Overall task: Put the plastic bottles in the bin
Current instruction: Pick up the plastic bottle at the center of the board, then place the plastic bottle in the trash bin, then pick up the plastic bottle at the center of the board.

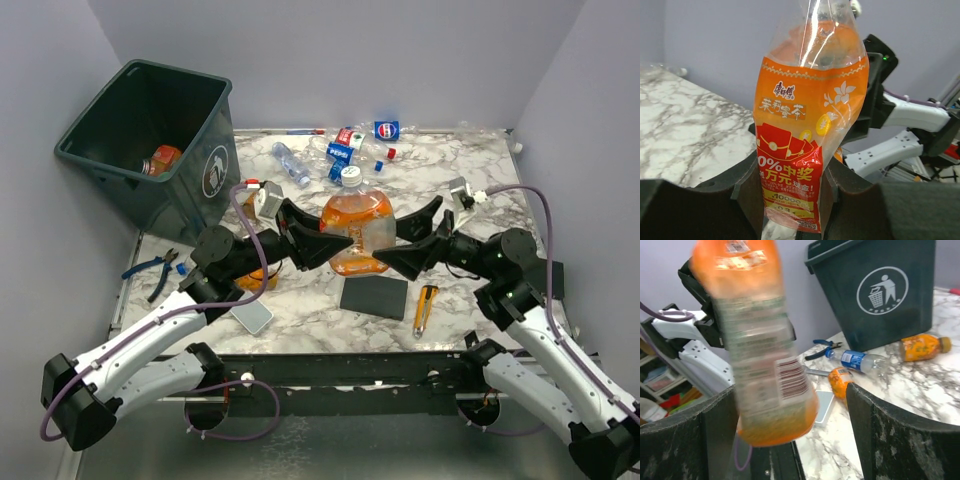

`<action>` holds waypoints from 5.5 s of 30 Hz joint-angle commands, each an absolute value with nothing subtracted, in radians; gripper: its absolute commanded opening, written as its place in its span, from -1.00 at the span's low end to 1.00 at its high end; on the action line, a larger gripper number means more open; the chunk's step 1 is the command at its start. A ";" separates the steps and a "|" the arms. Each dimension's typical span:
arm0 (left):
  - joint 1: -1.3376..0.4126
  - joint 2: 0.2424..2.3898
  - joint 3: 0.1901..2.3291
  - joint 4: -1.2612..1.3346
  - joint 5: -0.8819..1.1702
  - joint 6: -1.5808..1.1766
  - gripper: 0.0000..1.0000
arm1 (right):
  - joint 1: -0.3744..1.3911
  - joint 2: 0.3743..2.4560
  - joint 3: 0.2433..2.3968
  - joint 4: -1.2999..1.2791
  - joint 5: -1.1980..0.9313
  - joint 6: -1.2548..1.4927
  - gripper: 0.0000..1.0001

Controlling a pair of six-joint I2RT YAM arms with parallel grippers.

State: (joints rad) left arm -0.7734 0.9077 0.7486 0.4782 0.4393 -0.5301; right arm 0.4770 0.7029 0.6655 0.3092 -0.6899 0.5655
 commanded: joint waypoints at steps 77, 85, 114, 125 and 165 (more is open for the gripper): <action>-0.747 1.245 1.620 0.527 -0.791 0.652 -1.00 | 0.487 0.633 0.611 -0.062 -0.279 0.621 1.00; -0.491 1.393 1.540 0.886 -0.810 0.939 -1.00 | 0.486 0.671 0.509 -0.042 -0.370 0.673 1.00; -0.297 1.574 1.490 1.061 -0.811 0.719 0.95 | 0.487 0.360 0.455 -0.269 -0.301 0.674 1.00; -0.751 1.503 1.660 0.810 -0.765 0.793 0.98 | 0.486 0.411 0.540 -0.302 -0.084 0.656 0.99; -0.971 0.945 0.626 0.003 -0.566 -0.163 0.99 | -0.093 1.799 1.136 0.236 0.293 1.303 0.87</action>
State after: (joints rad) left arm -0.9752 0.9112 0.6323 0.0040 -0.5686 -0.1387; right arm -0.0330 1.7054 1.0992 0.1040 0.3172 1.0920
